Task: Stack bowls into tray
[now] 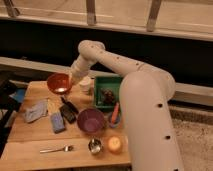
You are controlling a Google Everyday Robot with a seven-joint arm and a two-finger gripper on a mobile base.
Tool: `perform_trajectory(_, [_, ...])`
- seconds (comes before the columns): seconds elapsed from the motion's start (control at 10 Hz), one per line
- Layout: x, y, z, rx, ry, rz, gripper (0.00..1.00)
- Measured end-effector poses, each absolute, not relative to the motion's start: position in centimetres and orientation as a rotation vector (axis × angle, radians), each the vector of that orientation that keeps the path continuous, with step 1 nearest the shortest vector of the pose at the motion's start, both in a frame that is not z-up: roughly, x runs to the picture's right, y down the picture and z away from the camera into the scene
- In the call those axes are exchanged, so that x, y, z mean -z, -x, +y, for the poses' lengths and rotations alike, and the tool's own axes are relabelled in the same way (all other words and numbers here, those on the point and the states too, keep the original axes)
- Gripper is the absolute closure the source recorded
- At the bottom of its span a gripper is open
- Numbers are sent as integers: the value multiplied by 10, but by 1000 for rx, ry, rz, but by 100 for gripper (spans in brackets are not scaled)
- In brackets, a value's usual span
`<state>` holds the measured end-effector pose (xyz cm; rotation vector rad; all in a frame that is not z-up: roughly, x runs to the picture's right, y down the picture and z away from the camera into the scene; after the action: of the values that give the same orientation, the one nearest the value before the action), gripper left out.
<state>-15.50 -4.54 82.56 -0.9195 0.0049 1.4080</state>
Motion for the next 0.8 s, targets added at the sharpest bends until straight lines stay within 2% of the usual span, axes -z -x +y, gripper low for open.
perform_trajectory(0.3, [-802, 104, -39, -1401, 871, 79, 100])
perform_trajectory(0.8, [-801, 106, -38, -1400, 873, 79, 100])
